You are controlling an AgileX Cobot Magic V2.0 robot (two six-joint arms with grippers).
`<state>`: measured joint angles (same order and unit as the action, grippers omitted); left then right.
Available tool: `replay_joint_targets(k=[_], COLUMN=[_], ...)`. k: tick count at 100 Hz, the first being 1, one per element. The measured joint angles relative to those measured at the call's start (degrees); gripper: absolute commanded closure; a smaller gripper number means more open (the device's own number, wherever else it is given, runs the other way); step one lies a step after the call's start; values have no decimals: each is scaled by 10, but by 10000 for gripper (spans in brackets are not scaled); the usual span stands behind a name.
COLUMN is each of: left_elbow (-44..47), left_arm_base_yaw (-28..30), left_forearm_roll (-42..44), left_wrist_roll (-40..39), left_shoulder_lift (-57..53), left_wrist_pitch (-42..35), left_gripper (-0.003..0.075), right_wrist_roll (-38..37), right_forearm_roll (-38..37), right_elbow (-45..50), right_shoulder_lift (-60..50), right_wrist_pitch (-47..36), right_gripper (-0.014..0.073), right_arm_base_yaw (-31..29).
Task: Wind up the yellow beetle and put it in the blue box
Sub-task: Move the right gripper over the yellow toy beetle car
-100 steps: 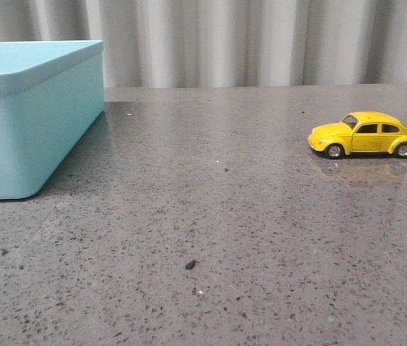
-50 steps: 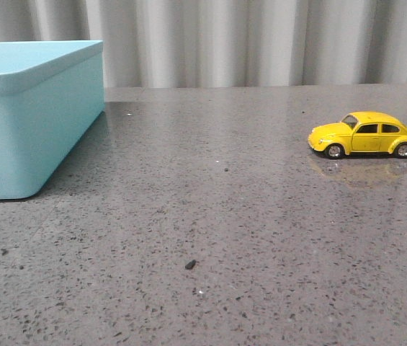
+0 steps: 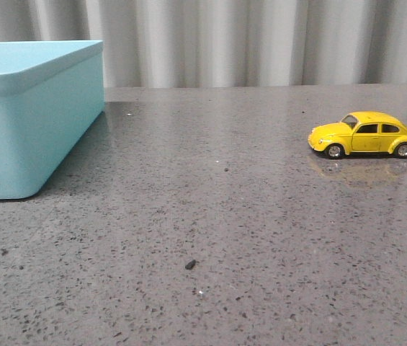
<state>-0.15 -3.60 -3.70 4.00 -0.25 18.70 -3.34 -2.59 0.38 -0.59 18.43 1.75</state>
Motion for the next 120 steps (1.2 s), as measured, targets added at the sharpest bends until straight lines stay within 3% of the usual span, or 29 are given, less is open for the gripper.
replay_joint_targets(k=[37,66,120], left_elbow=[0,0,0], left_arm_base_yaw=[0,0,0], left_forearm_roll=[2,2,3], left_wrist_roll=[0,0,0], left_shoulder_lift=[0,0,0], left_wrist_pitch=[0,0,-3], left_gripper=[741,741,741], right_wrist_roll=[-1,-1,-1], right_forearm_roll=[1,90,120], right_elbow=[1,1,1], right_shoulder_lift=[0,0,0], right_wrist_pitch=[-41,-124,-149], right_gripper=[635,635,635], right_arm_base_yaw=[0,0,0])
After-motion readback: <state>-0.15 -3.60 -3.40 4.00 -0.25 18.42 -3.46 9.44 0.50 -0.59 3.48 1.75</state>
